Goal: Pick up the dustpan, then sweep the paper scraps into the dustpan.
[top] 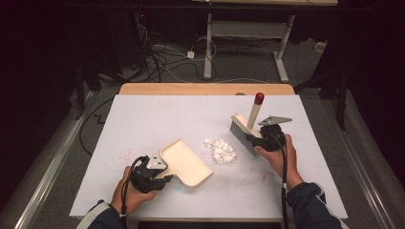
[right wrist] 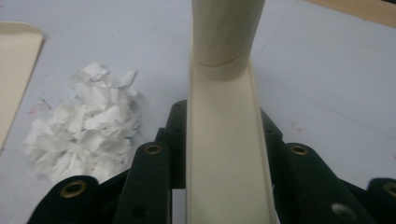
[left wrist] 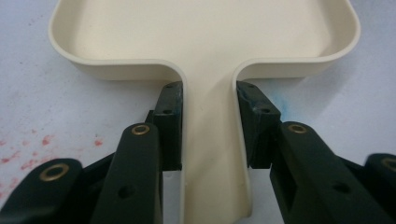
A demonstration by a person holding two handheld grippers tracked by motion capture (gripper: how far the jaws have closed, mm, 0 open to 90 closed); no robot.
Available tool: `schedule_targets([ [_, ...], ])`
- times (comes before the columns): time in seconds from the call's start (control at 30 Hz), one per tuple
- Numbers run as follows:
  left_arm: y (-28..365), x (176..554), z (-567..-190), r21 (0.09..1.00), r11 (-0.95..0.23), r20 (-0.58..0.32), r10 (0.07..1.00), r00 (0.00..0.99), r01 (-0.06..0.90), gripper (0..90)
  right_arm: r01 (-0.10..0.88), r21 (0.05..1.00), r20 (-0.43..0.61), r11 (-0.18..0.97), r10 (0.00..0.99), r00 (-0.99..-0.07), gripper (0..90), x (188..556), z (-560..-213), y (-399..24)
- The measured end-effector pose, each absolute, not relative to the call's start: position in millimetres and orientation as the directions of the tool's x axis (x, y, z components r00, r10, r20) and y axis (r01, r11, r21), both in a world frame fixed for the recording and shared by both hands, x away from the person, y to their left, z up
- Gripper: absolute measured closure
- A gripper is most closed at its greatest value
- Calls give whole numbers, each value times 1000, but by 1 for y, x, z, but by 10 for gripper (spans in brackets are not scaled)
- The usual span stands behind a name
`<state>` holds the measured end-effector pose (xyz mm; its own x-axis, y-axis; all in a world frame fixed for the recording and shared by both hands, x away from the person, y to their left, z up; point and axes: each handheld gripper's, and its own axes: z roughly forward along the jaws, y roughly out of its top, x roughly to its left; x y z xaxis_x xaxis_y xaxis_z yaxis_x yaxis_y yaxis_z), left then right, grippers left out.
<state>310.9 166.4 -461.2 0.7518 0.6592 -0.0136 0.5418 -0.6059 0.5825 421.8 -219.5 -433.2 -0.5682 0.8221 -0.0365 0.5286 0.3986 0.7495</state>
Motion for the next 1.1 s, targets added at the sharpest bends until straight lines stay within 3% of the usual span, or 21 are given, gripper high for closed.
schedule_targets([
  [0.17, 163, 314, -463, 575, -620, -10, 648, 762, 534, 637, 543, 720, -46, 432, 811, -584, 679, 430, -429, -218],
  [0.5, 162, 314, -464, 572, -622, -6, 649, 761, 535, 637, 526, 758, 18, 386, 793, -609, 679, 430, -433, -218],
  [1.1, 161, 314, -466, 568, -620, -13, 651, 759, 542, 637, 431, 832, -54, 349, 824, -564, 680, 422, -437, -198],
])
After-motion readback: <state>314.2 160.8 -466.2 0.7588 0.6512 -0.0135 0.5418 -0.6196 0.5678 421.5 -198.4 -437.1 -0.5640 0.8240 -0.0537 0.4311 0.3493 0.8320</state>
